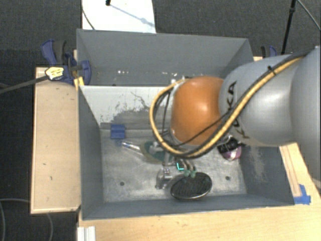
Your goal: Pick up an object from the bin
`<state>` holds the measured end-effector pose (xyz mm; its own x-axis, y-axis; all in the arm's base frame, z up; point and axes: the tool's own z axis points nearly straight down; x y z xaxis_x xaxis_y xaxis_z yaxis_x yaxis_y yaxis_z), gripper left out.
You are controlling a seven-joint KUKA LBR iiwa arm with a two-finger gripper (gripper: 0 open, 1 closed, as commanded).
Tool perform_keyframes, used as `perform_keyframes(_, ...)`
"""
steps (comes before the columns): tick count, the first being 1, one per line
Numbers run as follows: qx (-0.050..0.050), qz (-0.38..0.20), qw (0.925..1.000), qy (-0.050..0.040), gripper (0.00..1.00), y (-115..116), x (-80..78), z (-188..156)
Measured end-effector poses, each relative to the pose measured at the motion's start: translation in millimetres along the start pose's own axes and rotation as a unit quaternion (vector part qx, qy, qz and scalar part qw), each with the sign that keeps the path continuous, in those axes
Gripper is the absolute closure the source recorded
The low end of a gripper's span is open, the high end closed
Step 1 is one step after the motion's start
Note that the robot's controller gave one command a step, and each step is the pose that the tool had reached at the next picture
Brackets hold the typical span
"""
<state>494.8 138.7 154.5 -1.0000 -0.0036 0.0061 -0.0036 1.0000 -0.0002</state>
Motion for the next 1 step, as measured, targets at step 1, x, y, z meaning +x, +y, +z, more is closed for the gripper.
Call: perform_keyframes(1, -0.002, -0.015, 0.9998, -0.0089, 0.0, -58.8, -92.2, 83.9)
